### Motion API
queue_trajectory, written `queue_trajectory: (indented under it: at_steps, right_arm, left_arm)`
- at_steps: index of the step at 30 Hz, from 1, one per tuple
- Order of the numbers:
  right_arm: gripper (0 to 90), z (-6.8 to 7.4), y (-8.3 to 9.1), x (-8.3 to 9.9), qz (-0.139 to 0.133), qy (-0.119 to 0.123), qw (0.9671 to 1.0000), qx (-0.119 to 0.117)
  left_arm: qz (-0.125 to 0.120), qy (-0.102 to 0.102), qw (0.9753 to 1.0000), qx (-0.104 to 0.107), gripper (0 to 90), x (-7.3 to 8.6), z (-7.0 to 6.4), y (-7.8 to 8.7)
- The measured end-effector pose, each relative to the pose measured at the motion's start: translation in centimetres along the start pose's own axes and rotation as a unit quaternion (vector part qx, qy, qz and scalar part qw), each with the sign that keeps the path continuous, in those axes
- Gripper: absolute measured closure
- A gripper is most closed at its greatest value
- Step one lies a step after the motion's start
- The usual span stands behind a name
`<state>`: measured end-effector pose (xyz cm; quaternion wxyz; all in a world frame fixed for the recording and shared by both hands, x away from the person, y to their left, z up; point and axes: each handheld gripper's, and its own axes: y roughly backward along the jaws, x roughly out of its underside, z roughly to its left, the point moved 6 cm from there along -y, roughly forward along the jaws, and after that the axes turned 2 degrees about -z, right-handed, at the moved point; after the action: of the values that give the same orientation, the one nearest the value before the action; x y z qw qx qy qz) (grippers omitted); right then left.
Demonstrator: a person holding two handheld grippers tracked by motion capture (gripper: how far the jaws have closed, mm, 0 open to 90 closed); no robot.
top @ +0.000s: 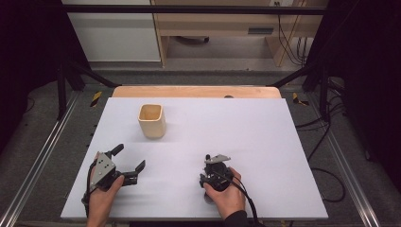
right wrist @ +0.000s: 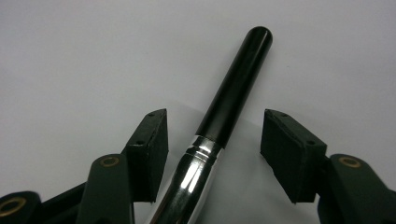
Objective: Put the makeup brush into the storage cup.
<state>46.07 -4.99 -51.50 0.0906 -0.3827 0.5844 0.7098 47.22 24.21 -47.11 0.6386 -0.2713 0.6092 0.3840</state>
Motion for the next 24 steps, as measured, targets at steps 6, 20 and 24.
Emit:
queue_trajectory:
  at_steps: [6, 20, 24]
  right_arm:
    - [43.6, 0.04, -0.05, 0.03, 0.003, -0.007, 1.0, -0.003]
    - [52.5, -0.12, -0.04, 0.09, 0.005, -0.012, 0.9999, -0.006]
    - [57.9, -0.18, 0.01, 0.1, 0.006, -0.012, 0.9999, -0.005]
  left_arm:
    - [0.0, 0.001, 1.0, 0.001, 1.9, -0.01, 0.01, 0.01]
    - [0.0, 0.0, 1.0, 0.001, 1.9, -0.02, -0.02, -0.03]
    - [0.0, -0.001, 1.0, 0.001, 2.0, -0.02, -0.08, -0.05]
